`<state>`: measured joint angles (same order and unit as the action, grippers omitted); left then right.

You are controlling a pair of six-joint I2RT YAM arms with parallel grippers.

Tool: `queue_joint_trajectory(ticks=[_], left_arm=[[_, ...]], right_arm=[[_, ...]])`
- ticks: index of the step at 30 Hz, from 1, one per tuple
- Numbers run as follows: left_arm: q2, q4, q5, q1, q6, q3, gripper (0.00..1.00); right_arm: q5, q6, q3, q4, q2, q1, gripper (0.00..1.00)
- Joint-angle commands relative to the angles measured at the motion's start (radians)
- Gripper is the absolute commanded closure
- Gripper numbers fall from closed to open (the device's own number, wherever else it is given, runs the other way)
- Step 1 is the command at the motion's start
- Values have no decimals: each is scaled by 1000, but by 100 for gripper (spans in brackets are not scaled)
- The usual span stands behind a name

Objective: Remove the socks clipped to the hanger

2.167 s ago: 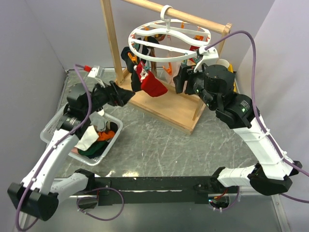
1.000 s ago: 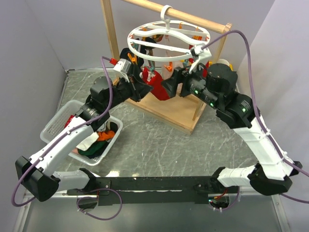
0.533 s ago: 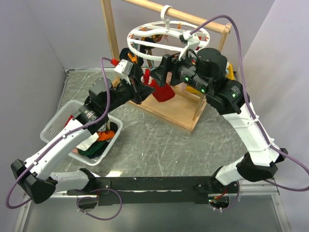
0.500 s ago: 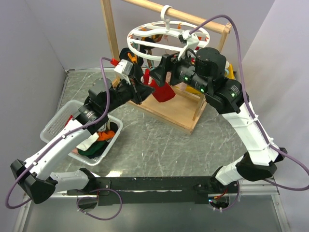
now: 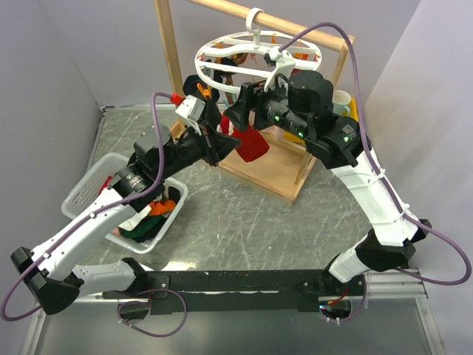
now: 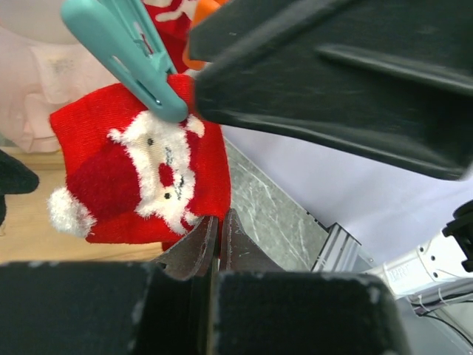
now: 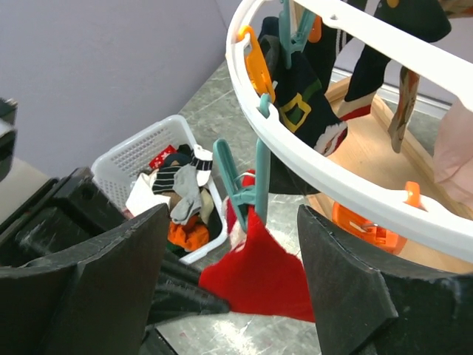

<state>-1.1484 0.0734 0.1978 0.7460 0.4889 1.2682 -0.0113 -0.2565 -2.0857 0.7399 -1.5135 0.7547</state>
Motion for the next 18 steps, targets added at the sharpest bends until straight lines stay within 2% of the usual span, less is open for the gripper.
queue_joint_trajectory(ticks=[1,14,17,18], left_arm=[[19,-37,-21,32,7,16,99],[-1,-49,-55,92,-1,23,99],[-4,-44,-60,99,-3,26,99],[-5,-43,-61,101,-4,28,99]], right_arm=[[43,-10,22,-59,29,-3,26],[77,-27,42,-86,6,-2,37],[91,-29,39,-82,1,-3,48],[94,-27,41,-83,3,-3,56]])
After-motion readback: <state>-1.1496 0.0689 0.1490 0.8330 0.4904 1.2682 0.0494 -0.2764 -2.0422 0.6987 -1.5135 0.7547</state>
